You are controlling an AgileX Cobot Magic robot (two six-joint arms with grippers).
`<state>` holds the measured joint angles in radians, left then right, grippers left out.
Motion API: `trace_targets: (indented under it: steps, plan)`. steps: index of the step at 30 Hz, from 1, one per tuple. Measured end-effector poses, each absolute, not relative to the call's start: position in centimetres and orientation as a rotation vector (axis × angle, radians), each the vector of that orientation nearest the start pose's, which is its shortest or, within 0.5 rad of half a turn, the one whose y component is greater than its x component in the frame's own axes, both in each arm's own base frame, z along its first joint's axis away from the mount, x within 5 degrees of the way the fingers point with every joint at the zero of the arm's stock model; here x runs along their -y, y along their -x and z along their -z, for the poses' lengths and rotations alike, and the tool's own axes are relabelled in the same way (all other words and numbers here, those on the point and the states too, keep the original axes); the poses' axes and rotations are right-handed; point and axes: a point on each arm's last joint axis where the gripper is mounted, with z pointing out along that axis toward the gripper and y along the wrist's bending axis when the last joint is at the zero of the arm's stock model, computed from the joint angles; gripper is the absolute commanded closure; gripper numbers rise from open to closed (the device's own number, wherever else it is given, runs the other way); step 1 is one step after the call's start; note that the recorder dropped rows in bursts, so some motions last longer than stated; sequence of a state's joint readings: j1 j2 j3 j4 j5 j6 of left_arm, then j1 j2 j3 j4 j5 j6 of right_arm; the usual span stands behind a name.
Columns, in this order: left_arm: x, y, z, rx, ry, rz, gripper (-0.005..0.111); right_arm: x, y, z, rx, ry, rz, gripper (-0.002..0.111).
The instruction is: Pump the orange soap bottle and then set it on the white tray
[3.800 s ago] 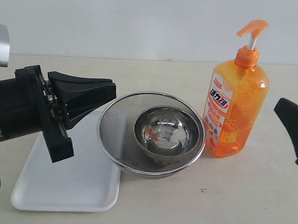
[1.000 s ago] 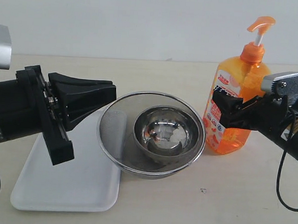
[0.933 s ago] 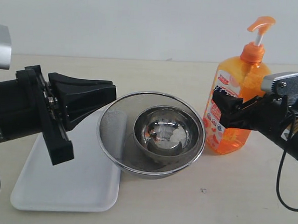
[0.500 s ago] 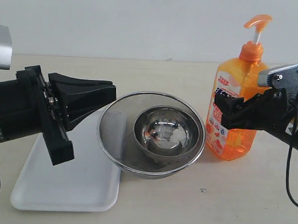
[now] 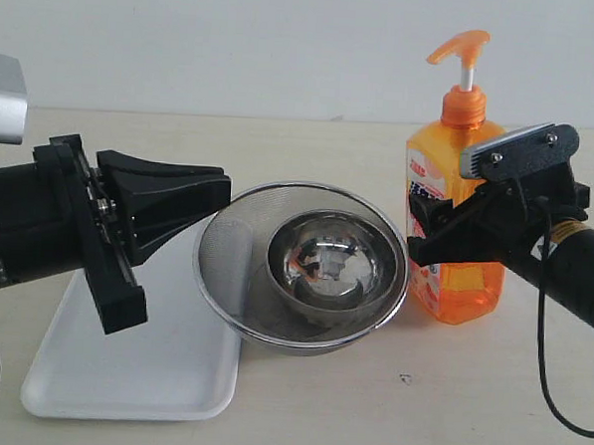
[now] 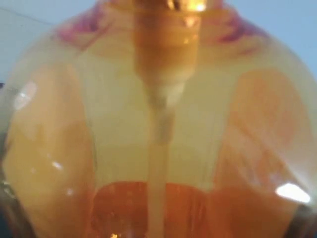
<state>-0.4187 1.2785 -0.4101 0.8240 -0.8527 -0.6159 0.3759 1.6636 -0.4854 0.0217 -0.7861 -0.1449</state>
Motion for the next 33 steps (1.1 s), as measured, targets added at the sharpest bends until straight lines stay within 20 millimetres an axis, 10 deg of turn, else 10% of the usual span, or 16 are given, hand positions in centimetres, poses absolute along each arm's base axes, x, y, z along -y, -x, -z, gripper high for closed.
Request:
trace_targets:
  steps: [33]
  plan:
    - [13.7,-18.4,-23.3,-1.554,-0.789,0.8,0.102,-11.8,-24.2,-16.0,-1.775,0.617,0.136,0.108]
